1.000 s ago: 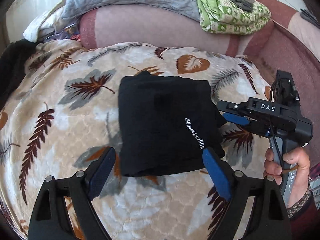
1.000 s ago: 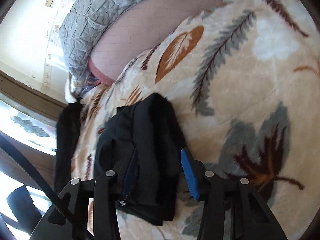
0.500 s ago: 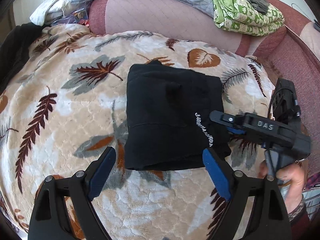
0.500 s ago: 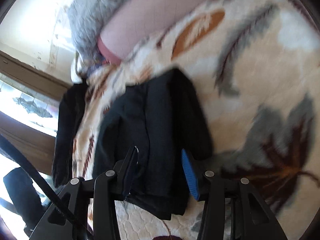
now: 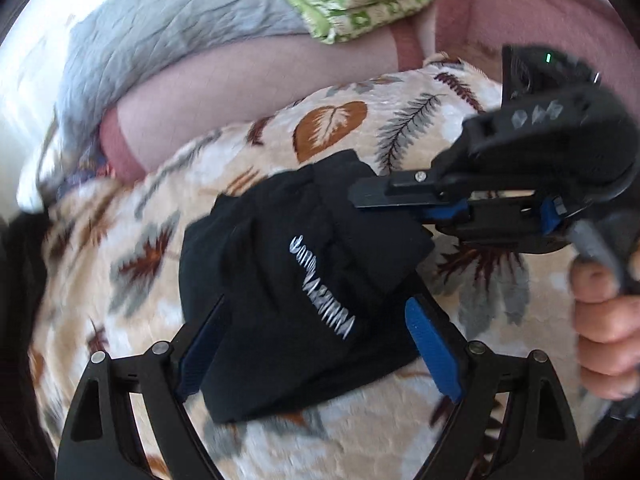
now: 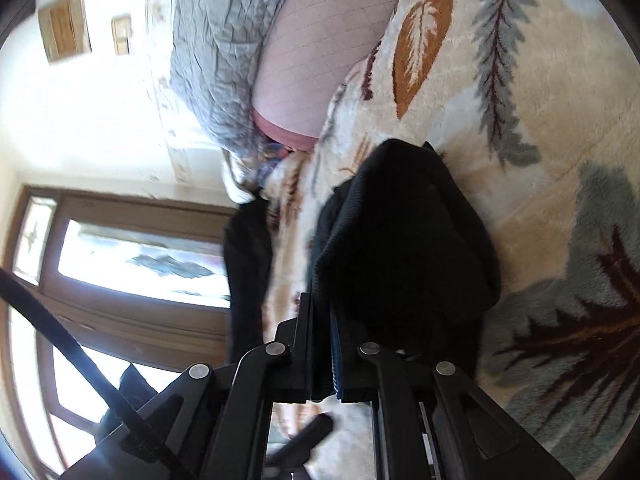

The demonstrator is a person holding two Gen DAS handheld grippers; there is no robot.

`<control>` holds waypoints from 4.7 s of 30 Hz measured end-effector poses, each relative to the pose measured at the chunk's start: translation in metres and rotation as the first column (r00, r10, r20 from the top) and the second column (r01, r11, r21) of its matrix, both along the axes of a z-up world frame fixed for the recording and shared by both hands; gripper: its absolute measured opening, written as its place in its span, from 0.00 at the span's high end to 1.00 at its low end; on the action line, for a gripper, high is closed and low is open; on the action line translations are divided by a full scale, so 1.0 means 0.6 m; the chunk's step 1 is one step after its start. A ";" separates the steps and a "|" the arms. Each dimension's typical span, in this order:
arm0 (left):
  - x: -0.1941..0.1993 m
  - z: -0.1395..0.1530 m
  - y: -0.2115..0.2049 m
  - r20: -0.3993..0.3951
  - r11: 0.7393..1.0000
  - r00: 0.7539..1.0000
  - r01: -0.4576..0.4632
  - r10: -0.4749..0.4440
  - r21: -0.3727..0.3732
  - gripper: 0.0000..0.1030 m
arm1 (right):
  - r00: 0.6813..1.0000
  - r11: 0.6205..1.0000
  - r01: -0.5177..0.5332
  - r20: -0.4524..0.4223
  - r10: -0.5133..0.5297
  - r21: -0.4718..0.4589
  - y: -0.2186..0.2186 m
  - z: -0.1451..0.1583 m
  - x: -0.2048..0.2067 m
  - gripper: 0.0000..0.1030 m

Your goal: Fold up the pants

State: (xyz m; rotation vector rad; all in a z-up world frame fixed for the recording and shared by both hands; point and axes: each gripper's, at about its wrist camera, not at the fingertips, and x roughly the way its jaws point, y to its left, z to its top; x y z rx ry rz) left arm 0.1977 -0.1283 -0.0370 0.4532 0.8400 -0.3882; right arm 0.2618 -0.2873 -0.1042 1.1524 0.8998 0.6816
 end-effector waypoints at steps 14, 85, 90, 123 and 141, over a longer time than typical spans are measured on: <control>0.085 0.009 0.026 -0.124 0.985 0.986 -0.127 0.112 -0.119 0.91 | 0.997 0.994 0.074 -0.025 -0.076 -0.086 -0.063 0.017 -0.010 0.70; 0.154 -0.041 0.228 -0.468 0.775 0.847 -0.467 0.253 -0.425 0.24 | 0.987 0.910 0.101 -0.073 -0.142 -0.403 -0.017 -0.028 0.001 0.38; 0.185 -0.082 0.183 -0.485 0.822 0.845 -0.432 0.225 -0.370 0.26 | 0.992 0.904 0.114 -0.004 -0.127 -0.412 0.007 -0.030 0.021 0.37; -0.157 0.135 0.244 0.162 0.857 0.857 -0.437 0.488 -0.272 0.11 | 0.946 0.514 0.325 0.259 -0.197 -0.794 0.038 0.090 -0.082 0.39; -0.278 0.120 0.241 0.011 0.853 0.918 -0.365 0.397 -0.375 0.00 | 0.928 0.498 0.370 0.334 -0.163 -0.784 0.137 0.072 -0.361 0.26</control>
